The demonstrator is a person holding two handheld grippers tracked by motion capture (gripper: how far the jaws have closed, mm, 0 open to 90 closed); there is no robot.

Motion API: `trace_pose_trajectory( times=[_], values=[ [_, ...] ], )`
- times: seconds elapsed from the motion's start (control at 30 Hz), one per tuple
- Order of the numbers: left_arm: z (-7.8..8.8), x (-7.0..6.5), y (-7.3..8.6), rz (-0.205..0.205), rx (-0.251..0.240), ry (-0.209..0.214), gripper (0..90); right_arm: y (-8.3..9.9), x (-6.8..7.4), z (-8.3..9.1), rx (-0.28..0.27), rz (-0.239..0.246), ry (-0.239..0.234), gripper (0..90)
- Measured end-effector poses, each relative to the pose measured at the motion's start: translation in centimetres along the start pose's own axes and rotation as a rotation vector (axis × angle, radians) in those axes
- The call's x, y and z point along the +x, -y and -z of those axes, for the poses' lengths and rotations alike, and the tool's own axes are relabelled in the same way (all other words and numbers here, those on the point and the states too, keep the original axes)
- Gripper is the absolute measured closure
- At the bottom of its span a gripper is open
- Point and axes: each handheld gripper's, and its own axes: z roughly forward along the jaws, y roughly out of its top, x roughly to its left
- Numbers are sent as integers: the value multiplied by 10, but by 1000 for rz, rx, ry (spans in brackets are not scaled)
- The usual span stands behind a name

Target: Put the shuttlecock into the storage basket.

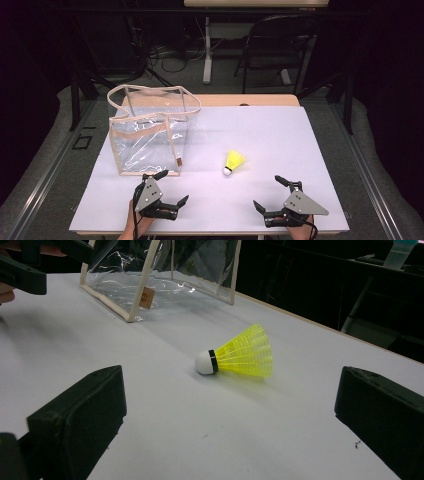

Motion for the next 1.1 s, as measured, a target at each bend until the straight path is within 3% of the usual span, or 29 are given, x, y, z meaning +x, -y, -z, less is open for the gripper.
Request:
trace_pose_trajectory(
  times=[1.1],
  values=[
    [-30,-7,-15,13,40,0,0,0,0,0,6,-1,2,0]
  ],
)
